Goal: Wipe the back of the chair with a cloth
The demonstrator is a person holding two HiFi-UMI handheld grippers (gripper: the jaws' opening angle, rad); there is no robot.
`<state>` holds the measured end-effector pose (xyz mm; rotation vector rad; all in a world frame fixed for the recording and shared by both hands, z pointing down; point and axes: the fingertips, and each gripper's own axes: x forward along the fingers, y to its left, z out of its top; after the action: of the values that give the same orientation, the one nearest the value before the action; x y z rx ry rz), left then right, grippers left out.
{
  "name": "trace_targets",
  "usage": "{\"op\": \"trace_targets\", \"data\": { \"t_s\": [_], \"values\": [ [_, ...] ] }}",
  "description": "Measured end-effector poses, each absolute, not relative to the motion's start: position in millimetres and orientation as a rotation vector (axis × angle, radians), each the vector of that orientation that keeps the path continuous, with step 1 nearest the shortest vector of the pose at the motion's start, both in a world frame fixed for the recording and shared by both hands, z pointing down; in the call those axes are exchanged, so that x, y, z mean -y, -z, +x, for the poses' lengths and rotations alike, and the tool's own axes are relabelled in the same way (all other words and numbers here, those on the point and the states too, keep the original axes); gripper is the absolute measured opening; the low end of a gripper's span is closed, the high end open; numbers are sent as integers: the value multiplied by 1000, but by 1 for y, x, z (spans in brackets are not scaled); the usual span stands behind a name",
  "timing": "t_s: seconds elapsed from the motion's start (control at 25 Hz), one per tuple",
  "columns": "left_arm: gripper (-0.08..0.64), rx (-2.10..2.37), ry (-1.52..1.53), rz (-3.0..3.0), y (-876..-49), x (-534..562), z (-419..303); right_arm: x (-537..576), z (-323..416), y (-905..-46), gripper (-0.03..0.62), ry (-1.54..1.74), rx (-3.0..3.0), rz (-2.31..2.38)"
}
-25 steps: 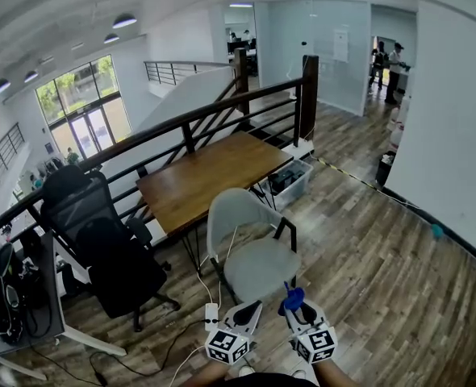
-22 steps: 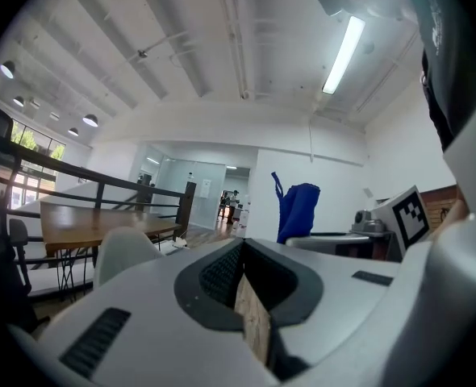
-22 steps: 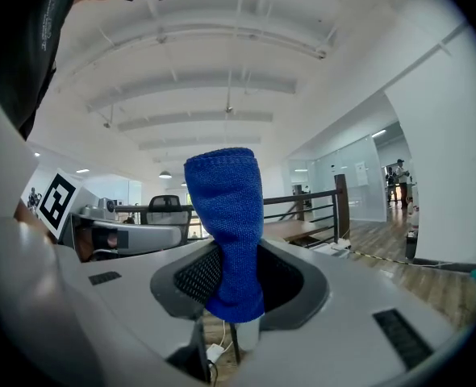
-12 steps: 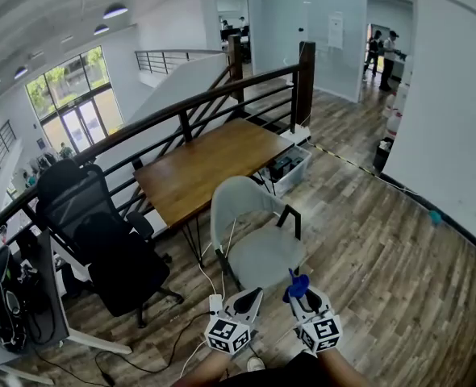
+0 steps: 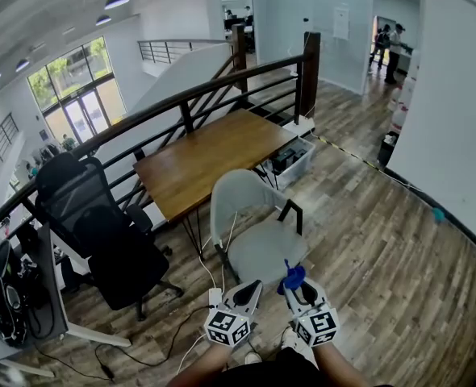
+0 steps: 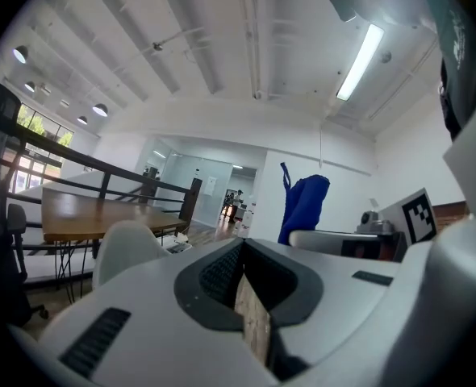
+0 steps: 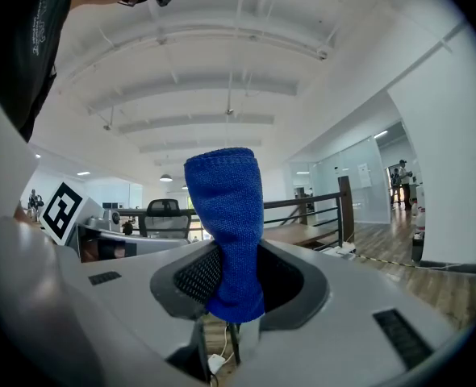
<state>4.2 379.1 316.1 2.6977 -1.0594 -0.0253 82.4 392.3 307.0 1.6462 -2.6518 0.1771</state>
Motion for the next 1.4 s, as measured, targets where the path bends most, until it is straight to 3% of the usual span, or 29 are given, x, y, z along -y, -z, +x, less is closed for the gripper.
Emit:
{"op": "trace_targets", "data": {
  "t_s": [0.84, 1.4],
  "values": [
    [-2, 1283, -13, 2650, -309, -273, 97, -291, 167, -323, 120, -273, 2766, 1463],
    [-2, 1357, -76, 2588, -329, -241, 99, -251, 183, -334, 120, -322, 2782, 1440]
  ]
}}
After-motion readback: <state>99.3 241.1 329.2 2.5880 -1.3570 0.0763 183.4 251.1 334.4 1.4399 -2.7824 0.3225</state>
